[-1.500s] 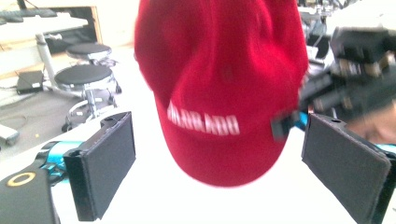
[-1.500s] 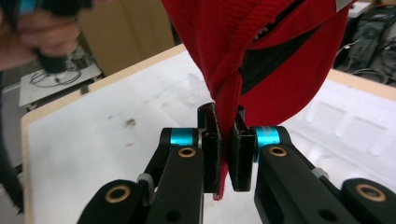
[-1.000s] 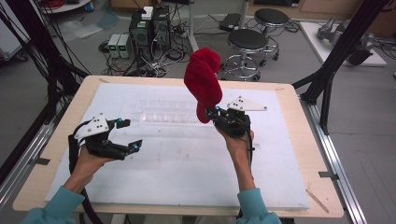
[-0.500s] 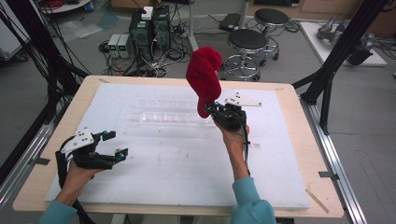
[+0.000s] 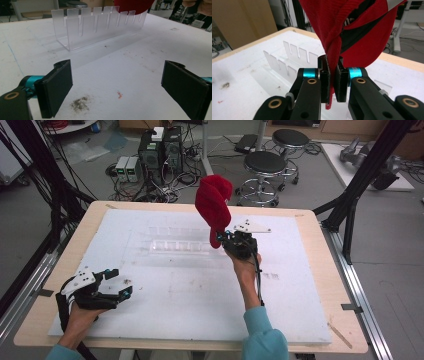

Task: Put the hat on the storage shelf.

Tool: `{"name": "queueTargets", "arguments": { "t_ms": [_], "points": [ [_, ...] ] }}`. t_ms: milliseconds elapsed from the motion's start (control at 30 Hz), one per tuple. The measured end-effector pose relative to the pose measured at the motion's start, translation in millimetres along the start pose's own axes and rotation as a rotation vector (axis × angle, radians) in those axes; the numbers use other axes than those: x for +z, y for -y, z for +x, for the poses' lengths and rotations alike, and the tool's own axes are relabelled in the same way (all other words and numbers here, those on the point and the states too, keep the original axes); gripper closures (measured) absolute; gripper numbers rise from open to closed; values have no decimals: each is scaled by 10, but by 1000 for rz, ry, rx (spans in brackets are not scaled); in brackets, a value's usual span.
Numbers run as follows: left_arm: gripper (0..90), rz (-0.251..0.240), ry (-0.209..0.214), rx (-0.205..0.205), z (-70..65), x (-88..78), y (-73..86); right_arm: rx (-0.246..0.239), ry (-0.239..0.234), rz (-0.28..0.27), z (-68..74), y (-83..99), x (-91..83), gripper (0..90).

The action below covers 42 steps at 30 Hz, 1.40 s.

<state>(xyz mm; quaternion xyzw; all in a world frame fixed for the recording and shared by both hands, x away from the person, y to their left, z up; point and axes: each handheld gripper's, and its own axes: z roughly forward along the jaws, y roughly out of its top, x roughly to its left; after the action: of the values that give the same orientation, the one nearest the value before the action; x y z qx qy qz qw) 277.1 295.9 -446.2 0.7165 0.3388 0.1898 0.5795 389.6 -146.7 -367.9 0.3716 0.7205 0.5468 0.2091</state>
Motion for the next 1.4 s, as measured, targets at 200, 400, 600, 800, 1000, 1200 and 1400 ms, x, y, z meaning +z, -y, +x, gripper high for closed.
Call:
{"name": "queueTargets", "arguments": {
  "t_ms": [200,400,600,800,1000,1200,1400],
  "points": [
    [104,-26,-8,0,4,-34,30,21,1,13,-23,55,72,854],
    [105,-26,-10,5,-2,-32,31,53,-5,2,-43,134,74,855],
    [104,-26,-12,4,-2,-32,32,38,-17,30,-40,137,68,798],
    [104,-17,-18,7,1,-30,32,42,34,59,-66,152,35,436],
    [104,-17,-24,4,-9,-24,34,38,93,59,-109,152,-102,149],
    [104,-19,-33,9,-11,-26,35,5,87,23,-86,123,-400,90],
    [105,-38,-46,15,-19,-44,42,-103,74,-57,-16,253,-905,90]
  ]
}}
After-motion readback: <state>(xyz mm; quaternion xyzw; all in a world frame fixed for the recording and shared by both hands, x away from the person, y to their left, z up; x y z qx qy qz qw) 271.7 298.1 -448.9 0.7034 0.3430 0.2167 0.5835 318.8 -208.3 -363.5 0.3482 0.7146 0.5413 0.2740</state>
